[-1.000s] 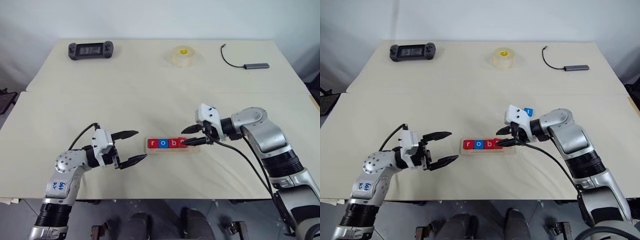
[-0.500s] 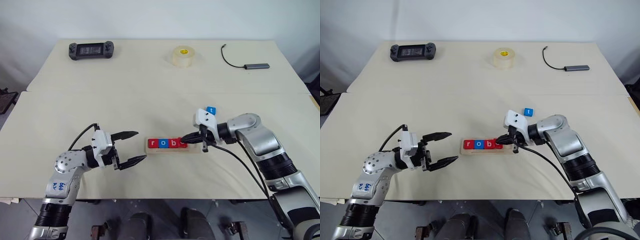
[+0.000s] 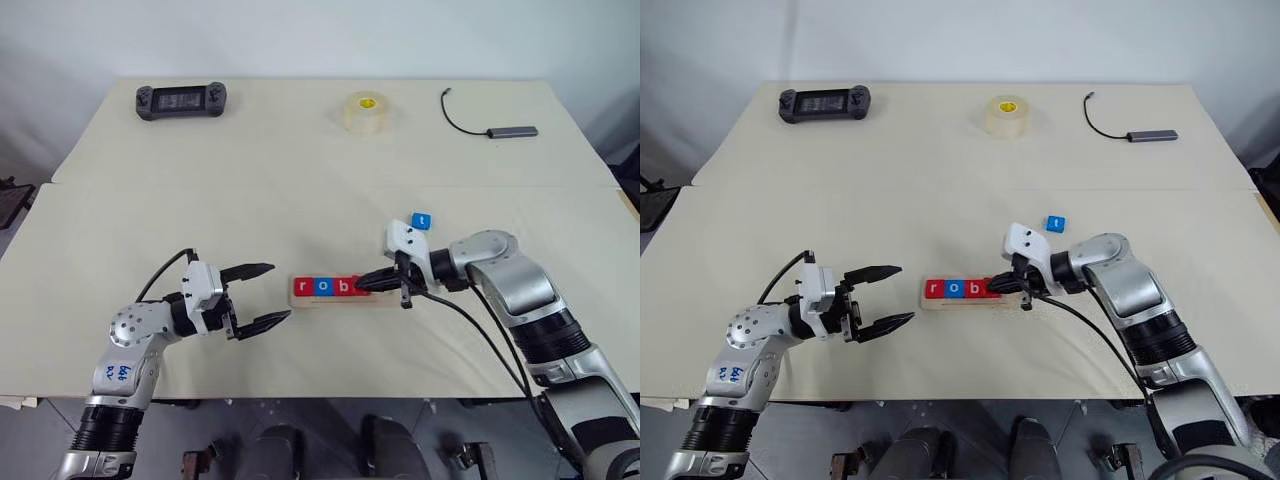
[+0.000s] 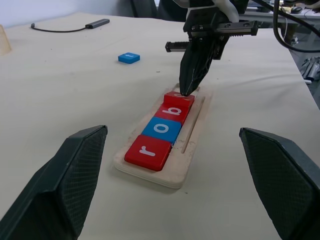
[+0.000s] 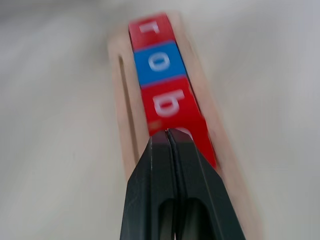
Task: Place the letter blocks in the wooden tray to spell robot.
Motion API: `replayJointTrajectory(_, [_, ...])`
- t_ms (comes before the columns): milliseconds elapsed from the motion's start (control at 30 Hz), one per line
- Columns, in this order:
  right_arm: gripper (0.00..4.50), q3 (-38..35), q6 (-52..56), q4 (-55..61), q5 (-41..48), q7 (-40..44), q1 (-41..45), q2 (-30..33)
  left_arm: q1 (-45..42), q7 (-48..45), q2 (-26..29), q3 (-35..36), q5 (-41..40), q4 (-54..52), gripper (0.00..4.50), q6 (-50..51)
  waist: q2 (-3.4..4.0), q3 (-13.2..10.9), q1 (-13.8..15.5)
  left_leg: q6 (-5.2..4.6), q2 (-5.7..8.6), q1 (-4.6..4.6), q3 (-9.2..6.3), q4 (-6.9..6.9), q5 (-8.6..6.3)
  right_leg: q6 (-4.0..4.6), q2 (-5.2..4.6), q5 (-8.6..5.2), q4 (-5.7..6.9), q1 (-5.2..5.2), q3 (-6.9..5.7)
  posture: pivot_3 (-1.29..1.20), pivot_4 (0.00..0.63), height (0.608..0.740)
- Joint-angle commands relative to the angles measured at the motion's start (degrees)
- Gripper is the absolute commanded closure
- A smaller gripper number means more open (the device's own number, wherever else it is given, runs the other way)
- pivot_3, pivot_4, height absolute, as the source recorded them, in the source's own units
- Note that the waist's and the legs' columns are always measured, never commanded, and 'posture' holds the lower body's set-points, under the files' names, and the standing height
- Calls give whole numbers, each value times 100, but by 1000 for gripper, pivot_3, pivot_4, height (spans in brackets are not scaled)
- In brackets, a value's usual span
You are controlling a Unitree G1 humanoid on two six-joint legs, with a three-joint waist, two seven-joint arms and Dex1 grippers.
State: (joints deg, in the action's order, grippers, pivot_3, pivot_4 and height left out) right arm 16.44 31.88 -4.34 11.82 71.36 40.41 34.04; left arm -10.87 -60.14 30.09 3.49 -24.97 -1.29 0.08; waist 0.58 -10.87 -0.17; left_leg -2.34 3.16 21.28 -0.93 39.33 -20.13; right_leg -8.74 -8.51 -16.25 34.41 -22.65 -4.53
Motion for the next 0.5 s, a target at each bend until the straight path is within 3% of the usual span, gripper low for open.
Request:
replayJointTrajectory(33, [4478,-58,17,159,40,-146,168,-108,-57,-6,14,63,-38,-76,0,-74,0,0,-1,0,0,0,0,0,0,0,0,0,0,0,0,0,150,740])
replayJointTrajectory(500, [4478,15,-72,-46,-142,-259,67,-8,-97,67,33,48,-56,-206,0,38,0,0,-1,0,2,0,-1,0,0,0,0,0,2,0,0,0,150,740])
